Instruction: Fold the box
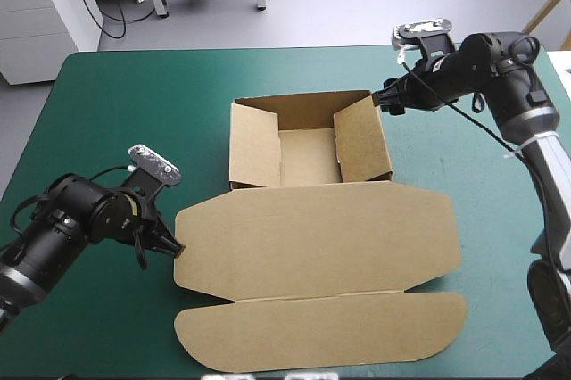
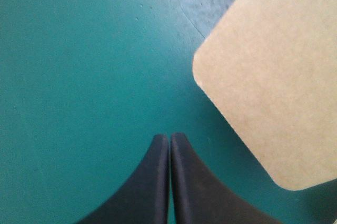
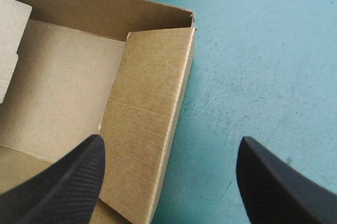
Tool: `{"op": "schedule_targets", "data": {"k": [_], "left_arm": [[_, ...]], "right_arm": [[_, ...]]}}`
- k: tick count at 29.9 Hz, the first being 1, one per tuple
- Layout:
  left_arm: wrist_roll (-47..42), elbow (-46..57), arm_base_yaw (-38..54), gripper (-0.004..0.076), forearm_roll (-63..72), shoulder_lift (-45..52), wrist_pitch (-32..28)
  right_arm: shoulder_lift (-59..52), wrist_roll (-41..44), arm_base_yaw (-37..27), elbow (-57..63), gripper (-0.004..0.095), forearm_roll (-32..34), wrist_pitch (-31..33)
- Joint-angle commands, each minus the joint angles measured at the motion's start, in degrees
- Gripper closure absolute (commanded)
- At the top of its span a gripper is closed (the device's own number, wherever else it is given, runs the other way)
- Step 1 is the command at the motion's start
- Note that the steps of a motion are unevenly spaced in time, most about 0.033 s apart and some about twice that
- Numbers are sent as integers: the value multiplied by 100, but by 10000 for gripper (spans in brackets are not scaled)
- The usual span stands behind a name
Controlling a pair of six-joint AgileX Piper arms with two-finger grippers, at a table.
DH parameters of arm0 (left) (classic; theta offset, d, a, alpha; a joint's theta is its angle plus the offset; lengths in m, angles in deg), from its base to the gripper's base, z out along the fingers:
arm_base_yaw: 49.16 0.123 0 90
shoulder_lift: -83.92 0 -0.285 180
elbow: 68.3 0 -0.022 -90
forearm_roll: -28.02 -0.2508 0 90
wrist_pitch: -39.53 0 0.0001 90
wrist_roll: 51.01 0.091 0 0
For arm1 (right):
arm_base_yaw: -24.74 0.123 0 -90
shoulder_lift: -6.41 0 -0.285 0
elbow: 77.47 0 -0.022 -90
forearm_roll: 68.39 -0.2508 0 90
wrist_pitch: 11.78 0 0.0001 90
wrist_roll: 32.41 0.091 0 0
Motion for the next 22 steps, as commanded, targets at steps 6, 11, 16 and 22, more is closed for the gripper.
{"op": "schedule_targets", "data": {"k": [6,11,16,22], "left_arm": [[-169,450,-17,734,13,329,-422],[-169,450,-17,734,13,329,-459],[-169,450,-17,734,13,329,-470],[-169,450,-17,734,24,329,-470]], "right_arm": [[660,-51,-34,-169,329,-373,-186],[1142,-51,-34,-169,389,-495,-149],[1474,-176,-34,-169,430,-641,-76],[1616,-299,-34,-169,506,-654,-64]]}}
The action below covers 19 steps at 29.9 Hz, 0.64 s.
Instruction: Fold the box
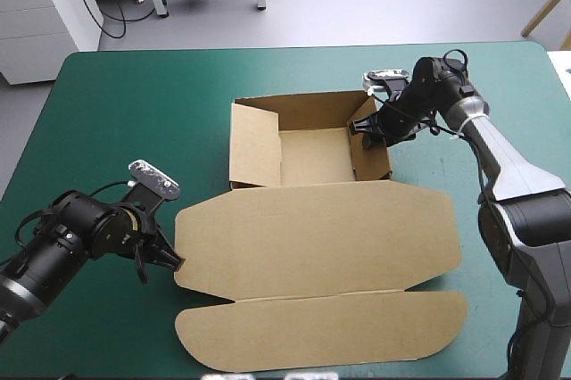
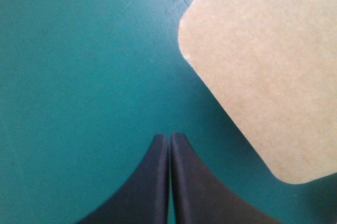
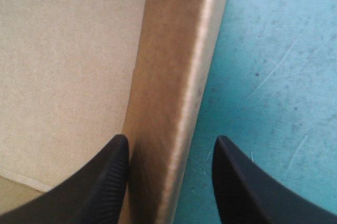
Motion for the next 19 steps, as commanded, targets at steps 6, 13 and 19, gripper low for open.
{"op": "schedule_targets", "data": {"k": [6,13,19], "left_arm": [[-71,-139,-17,734,-15,129,-195],[-71,-139,-17,734,-15,129,-195],[-71,-139,-17,734,-15,129,-199]], "right_arm": [[-275,-153,-34,-169,807,-71,-65],[-275,-164,-34,-169,927,-136,-101],[-275,-192,-34,-169,927,-355,-114]]}}
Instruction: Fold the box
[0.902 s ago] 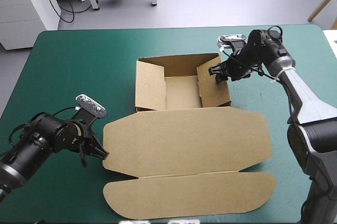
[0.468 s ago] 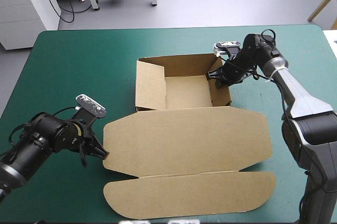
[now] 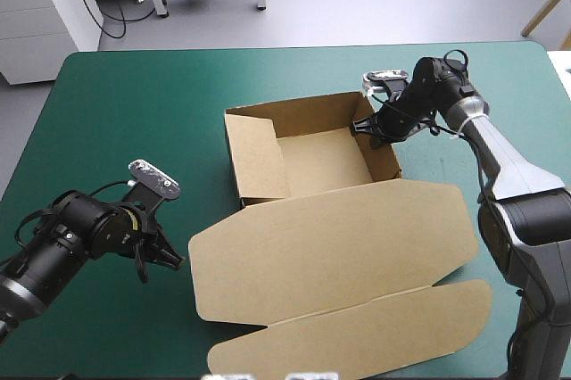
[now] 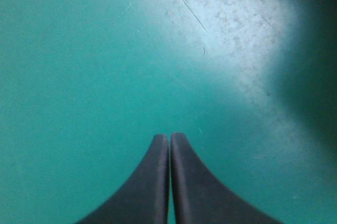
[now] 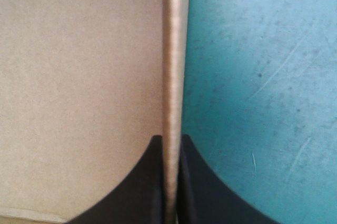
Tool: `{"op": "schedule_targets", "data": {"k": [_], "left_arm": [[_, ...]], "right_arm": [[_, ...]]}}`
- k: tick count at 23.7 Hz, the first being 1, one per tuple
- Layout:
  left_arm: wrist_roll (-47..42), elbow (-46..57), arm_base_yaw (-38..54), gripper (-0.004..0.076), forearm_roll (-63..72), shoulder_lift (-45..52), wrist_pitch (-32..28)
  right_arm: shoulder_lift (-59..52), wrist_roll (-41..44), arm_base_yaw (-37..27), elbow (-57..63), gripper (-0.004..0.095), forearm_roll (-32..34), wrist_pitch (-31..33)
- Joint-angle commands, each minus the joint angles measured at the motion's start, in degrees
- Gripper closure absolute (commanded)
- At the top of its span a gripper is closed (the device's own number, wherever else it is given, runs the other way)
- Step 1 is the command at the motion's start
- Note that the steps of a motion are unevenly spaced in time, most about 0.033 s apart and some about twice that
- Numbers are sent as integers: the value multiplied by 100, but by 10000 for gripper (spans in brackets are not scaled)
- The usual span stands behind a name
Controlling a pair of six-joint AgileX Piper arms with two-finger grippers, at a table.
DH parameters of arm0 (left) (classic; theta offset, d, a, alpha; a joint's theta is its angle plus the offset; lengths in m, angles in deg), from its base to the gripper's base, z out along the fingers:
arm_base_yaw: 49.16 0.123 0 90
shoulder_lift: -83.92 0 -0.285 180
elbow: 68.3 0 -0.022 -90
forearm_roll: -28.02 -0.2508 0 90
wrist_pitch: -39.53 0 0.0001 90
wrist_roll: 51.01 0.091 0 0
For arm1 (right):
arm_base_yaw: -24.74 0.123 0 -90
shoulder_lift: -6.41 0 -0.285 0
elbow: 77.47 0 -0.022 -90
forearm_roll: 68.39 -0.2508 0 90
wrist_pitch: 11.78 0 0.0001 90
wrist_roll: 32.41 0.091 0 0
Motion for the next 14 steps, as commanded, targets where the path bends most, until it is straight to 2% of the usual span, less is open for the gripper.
{"op": "schedule_targets", "data": {"k": [1,7,12,14], "left_arm": [[-55,-139,-17,734,-15,129,-177],[-55,-139,-17,734,-15,129,-164],[-55,-130,-17,734,-15,129,-142],[-55,-130,-17,734,10,129,-116]], "right_arm": [[-300,-97,-26,-169,927,-282,-126],[-526,-167,-26,-290,927,-313,-323],[-934,-191,-61,-660,927,411,-301],[-1223,-191,-291,-822,927,698,-336]]}}
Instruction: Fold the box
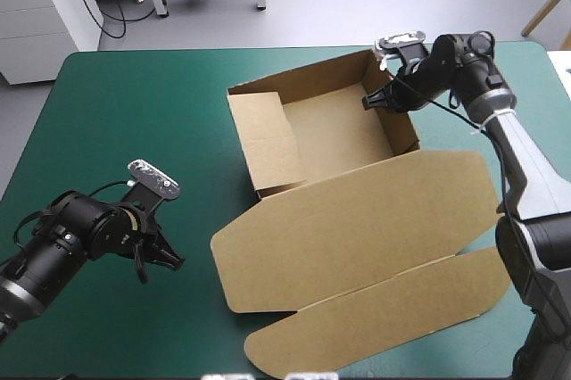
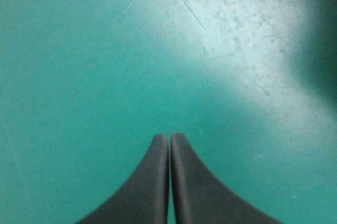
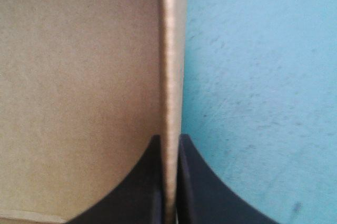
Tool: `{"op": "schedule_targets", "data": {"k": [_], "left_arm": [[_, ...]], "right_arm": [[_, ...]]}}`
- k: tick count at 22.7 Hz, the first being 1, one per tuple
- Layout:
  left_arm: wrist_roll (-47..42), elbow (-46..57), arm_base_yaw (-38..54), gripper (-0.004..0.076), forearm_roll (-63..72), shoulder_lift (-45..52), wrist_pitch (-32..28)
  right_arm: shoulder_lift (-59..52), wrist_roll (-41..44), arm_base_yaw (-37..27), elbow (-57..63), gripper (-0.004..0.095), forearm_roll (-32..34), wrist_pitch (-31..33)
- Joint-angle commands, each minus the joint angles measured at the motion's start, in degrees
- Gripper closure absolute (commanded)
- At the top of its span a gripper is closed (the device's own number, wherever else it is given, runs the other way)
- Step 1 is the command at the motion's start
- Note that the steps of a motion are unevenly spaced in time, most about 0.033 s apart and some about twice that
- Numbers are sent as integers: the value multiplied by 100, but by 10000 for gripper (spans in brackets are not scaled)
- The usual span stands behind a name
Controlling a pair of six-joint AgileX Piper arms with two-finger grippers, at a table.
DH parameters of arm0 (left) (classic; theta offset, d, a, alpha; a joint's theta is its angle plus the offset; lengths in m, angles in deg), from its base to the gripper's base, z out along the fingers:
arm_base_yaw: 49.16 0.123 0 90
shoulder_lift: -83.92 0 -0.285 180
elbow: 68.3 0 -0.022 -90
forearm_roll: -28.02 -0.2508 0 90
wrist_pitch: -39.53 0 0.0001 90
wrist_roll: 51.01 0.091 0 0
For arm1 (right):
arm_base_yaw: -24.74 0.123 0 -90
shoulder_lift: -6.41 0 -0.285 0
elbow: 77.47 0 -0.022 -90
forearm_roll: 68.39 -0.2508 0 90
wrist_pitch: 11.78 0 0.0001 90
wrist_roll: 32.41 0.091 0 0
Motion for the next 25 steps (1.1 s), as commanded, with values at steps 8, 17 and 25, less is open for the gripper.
{"op": "schedule_targets", "data": {"k": [8,17,25], "left_arm": [[-55,-118,-17,734,30,106,-43],[-55,-118,-17,734,30,106,-114],[-55,-118,-17,734,-19,106,-188]], "right_arm": [[-818,-104,-2223,-331,927,42,-208],[-710,-252,-3855,-323,926,-552,-183],[-218,-252,-4165,-323,907,-493,-111]]}}
